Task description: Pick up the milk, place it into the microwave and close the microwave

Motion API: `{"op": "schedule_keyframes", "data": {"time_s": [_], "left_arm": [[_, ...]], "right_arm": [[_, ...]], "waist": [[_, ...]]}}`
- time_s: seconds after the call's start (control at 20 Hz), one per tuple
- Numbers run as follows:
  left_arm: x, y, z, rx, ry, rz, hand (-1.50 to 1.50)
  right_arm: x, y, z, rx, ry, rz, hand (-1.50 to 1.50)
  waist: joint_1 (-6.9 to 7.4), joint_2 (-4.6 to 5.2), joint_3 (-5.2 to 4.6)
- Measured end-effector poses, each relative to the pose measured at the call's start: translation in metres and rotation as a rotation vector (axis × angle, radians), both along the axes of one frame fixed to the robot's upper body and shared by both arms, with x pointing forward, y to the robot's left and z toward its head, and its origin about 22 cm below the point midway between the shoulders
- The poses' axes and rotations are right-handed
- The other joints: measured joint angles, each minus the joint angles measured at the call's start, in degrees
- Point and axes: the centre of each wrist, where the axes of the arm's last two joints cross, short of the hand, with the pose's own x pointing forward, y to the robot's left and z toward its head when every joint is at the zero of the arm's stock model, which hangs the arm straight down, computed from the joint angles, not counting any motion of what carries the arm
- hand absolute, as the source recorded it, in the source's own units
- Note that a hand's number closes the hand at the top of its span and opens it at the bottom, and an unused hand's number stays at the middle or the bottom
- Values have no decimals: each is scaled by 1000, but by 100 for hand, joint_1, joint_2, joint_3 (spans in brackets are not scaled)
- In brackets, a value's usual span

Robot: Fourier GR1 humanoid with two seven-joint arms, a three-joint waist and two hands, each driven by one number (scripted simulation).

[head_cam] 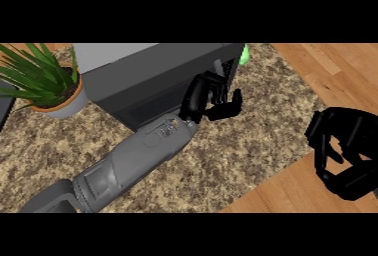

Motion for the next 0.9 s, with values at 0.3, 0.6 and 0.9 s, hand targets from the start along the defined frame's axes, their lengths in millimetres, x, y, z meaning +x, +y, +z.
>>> {"op": "schedule_keyframes", "data": {"time_s": [0.3, 0.6, 0.9], "left_arm": [[-1, -2, -2, -28, 1, 48, 150], [-6, -15, 11, -233, 184, 52, 150], [-8, -19, 16, -394, 319, -40, 150]], "right_arm": [[-7, 7, 2, 6, 0, 33, 150], [-22, 19, -14, -79, 99, 126, 150], [-39, 31, -28, -57, 159, 172, 150]], "waist": [[-38, -6, -4], [143, 112, -64], [315, 121, -60]]}}
